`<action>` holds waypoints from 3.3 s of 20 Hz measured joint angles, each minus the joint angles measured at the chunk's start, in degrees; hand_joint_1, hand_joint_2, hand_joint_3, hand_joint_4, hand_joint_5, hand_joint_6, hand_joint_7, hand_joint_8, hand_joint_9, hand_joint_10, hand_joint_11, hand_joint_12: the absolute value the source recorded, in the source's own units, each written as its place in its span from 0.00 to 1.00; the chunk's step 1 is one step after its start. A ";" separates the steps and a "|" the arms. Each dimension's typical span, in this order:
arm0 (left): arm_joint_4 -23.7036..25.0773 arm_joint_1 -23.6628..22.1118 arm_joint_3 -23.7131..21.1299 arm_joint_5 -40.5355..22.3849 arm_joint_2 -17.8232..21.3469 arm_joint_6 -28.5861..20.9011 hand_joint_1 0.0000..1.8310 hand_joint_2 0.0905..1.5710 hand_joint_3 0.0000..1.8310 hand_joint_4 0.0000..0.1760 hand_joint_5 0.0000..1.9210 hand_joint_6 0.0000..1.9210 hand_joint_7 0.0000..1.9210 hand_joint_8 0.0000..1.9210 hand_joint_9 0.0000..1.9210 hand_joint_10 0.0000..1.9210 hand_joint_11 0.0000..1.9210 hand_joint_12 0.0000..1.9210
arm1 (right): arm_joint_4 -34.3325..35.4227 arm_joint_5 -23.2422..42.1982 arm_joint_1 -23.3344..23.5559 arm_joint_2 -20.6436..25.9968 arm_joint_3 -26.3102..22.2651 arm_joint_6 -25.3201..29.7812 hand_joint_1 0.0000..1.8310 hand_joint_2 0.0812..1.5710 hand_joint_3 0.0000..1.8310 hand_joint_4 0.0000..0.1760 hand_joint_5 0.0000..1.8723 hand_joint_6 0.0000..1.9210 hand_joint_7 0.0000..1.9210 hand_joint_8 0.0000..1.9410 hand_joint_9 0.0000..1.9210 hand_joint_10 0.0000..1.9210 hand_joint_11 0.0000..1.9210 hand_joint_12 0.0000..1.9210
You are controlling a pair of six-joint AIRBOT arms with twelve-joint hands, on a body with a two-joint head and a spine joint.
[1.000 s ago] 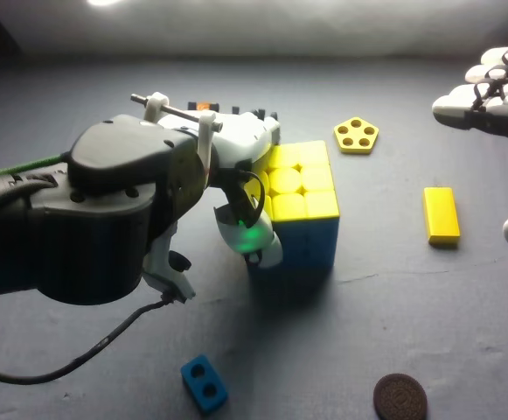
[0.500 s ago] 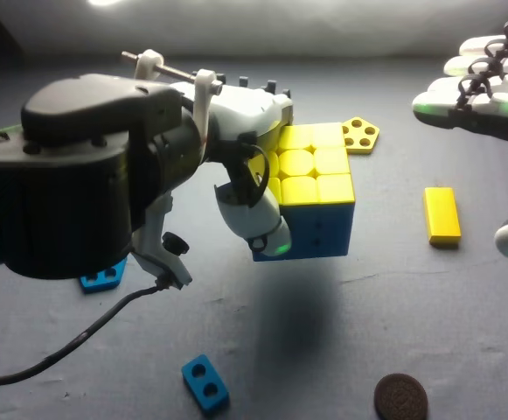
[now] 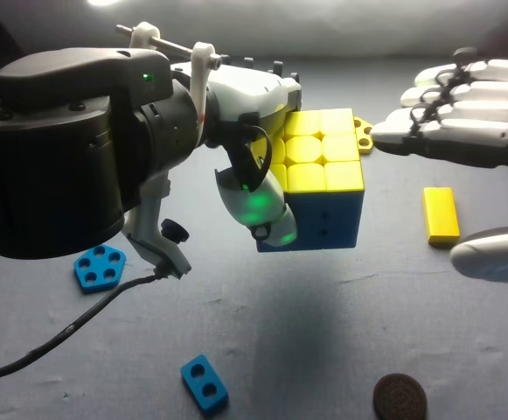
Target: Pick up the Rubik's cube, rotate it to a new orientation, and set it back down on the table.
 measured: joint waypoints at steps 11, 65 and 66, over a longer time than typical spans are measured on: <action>-0.13 -0.13 -0.24 0.17 0.00 0.15 0.53 0.92 0.00 0.16 0.22 0.94 0.23 0.98 0.15 1.00 0.18 1.00 | 3.72 -6.05 2.56 -0.52 0.83 0.83 0.00 0.77 0.00 0.00 0.04 0.00 0.31 0.09 0.18 0.53 0.00 0.79; 0.09 -0.94 -0.04 -0.20 0.00 0.61 0.52 0.93 0.00 0.12 0.20 0.95 0.22 0.99 0.14 1.00 0.18 1.00 | -5.51 -14.45 3.93 -4.13 -0.13 6.84 0.00 0.78 0.00 0.00 0.05 0.00 0.20 0.66 0.18 0.91 0.10 1.00; 0.07 -0.98 -0.04 -0.37 0.00 0.68 0.53 0.92 0.00 0.13 0.22 0.94 0.23 0.98 0.15 1.00 0.17 1.00 | -5.51 -14.84 3.98 -4.26 -0.24 6.84 0.00 0.78 0.00 0.00 0.04 0.00 0.20 0.66 0.18 0.91 0.10 1.00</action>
